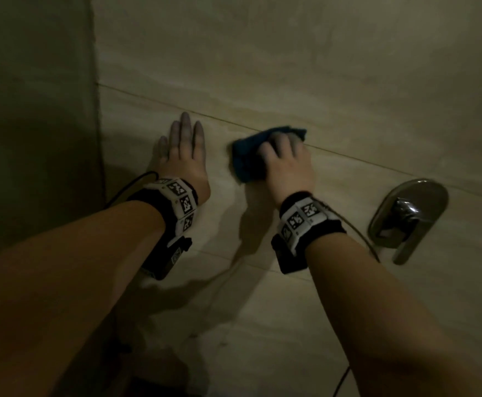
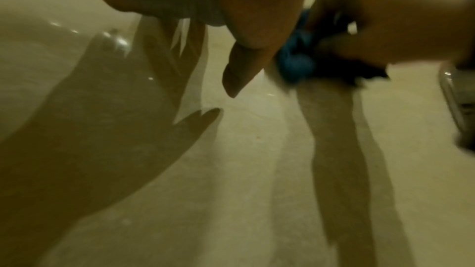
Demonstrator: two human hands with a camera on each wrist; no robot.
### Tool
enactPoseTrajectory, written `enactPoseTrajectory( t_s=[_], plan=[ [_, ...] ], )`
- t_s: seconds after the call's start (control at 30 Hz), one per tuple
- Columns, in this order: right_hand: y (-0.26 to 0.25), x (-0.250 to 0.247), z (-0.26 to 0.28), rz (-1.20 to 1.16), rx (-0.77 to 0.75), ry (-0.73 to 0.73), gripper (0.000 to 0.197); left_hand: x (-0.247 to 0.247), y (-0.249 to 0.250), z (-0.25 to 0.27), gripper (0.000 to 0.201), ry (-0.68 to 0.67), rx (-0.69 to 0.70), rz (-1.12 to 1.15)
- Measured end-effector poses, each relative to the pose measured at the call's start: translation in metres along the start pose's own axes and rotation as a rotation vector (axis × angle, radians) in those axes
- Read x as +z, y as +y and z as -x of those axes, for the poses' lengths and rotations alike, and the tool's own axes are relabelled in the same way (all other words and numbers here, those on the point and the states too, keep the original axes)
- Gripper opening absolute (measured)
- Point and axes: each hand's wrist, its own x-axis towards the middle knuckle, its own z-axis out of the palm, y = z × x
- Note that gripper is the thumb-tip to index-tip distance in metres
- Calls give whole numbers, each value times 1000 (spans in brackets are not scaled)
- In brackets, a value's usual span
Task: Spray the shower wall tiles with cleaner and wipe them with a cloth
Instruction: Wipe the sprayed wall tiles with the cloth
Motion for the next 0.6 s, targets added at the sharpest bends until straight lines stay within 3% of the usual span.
enactPoseTrajectory(
  t_s=[0.1,0.2,0.37,0.5,0.6],
  plan=[
    [9,-8,-5,0,36,84,33,0,19,1,100,17,60,-25],
    [11,3,7,-10,23,-8,31,0,36,4,96,48,145,-42],
    [26,37,56,-20,-66,-182,30,6,39,6,97,23,172,-63],
    [39,43,61,43,-133,-133,32,19,31,11,100,42,181,-74],
    [49,38,54,64,-138,-12,30,21,31,13,102,26,189,-98]
  ],
)
